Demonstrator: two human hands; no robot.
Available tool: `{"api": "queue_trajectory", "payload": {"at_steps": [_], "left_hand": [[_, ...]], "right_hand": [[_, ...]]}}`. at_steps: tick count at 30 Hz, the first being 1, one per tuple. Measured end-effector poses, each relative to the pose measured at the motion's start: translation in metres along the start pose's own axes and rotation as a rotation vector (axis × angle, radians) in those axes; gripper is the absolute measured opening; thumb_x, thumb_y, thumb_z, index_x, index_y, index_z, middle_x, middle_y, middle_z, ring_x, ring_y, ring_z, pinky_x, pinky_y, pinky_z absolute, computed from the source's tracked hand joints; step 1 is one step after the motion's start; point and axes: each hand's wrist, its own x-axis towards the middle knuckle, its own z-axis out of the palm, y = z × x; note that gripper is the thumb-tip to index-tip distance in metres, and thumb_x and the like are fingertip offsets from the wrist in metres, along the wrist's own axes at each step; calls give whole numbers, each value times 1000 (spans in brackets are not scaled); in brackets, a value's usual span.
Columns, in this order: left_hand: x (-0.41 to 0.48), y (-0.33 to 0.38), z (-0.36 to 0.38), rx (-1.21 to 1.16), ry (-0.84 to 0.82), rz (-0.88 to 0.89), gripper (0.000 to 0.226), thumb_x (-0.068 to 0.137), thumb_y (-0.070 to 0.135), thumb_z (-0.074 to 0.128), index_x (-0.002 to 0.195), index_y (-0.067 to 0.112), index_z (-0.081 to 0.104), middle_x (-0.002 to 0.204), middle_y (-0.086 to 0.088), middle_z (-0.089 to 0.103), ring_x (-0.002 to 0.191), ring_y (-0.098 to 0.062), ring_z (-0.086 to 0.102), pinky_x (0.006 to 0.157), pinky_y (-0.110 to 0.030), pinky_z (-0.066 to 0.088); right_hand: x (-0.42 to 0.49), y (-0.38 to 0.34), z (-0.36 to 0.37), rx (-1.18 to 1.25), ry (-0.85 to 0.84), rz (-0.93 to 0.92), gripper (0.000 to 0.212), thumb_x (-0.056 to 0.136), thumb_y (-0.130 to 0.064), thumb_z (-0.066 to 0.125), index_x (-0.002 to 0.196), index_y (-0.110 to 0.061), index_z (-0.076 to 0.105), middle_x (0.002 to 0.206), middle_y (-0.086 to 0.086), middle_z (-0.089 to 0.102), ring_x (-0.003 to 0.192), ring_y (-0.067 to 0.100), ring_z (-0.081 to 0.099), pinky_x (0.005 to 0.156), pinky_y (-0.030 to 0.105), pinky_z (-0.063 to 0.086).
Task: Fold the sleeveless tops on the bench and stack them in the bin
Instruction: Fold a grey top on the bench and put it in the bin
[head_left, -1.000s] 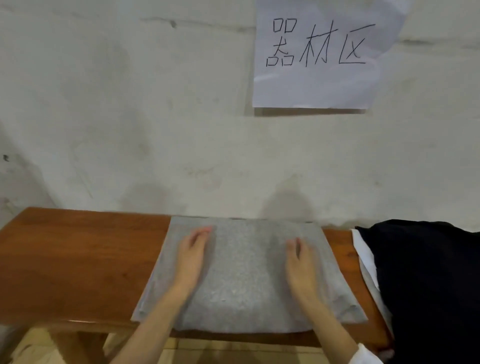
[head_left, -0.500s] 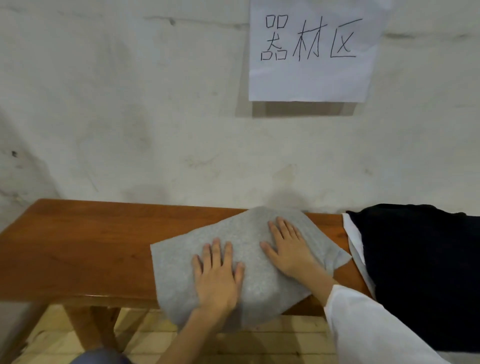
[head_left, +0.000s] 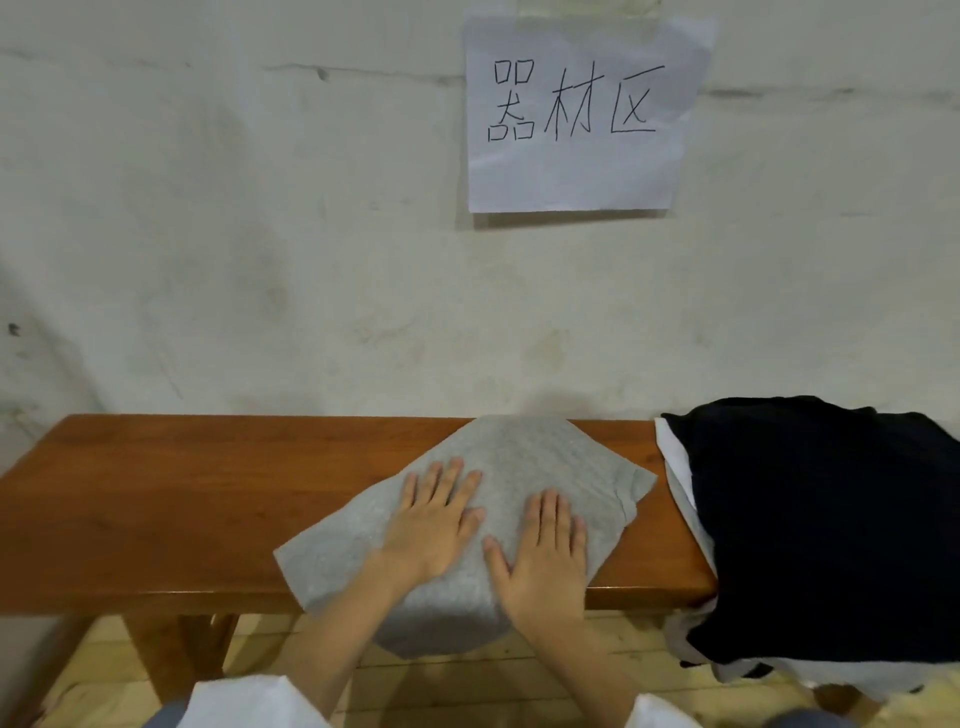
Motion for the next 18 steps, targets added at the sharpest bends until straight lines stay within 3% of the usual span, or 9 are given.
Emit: {"api": "queue_trajectory", "payload": {"at_steps": [1, 3, 5, 9, 11, 13, 15, 18], "left_hand": [[-7, 4, 1, 3, 1, -56, 104, 57, 73, -38, 149, 30, -17, 158, -1, -20, 145, -23, -19, 113, -42, -15], [-20, 13, 3, 71, -38, -176, 79, 83, 68, -13, 149, 25, -18, 158, -6, -19, 146, -28, -14, 117, -46, -7], [-32, 24, 1, 192, -74, -214, 74, 94, 63, 5, 151, 20, -12, 159, -12, -8, 146, -35, -2, 116, -50, 6], [-38, 24, -11, 275, 34, -109, 66, 97, 59, 20, 149, 19, 14, 151, -14, 22, 137, -34, 24, 109, -46, 24], [-28, 12, -15, 226, 109, -5, 63, 96, 58, 22, 148, 22, 21, 149, -12, 27, 138, -30, 24, 111, -42, 20], [-15, -4, -13, 186, 128, 159, 72, 88, 61, 12, 148, 22, 23, 154, -10, 21, 144, -26, 13, 118, -39, 7], [-4, -18, -7, 147, 94, 308, 74, 88, 64, 13, 151, 26, 15, 161, -3, 3, 147, -17, -6, 119, -35, -7], [0, -30, 3, 90, 55, 353, 71, 93, 65, 15, 151, 30, -6, 158, 8, -16, 143, -7, -22, 118, -34, -13]], "right_hand": [[3, 8, -3, -49, -8, -57, 88, 91, -66, 6, 139, -3, 45, 145, 16, 43, 134, 30, 41, 113, 36, 0], [13, 25, -19, -99, -28, -240, 95, 83, -73, -3, 151, -11, 18, 158, 7, 12, 146, 22, 11, 116, 31, -11], [25, 44, -26, -99, -58, -411, 99, 73, -78, -9, 152, -20, -3, 159, -2, -9, 146, 14, -13, 117, 31, -13], [42, 61, -42, -99, -134, -549, 98, 74, -82, -1, 152, -24, -2, 158, -7, -10, 145, 9, -14, 117, 27, -11], [44, 67, -46, -70, -96, -540, 93, 78, -79, 1, 152, -22, -4, 157, -8, -11, 145, 8, -14, 117, 26, -10], [47, 74, -47, -69, -72, -522, 96, 77, -80, -3, 151, -20, -7, 157, -6, -14, 145, 8, -16, 117, 26, -9], [47, 79, -42, -97, -88, -523, 101, 74, -83, -9, 151, -18, -8, 158, -2, -15, 145, 9, -17, 119, 29, -8], [48, 82, -34, -143, -61, -532, 100, 76, -82, -9, 151, -17, -9, 158, -1, -17, 144, 11, -19, 120, 33, -8]]}}
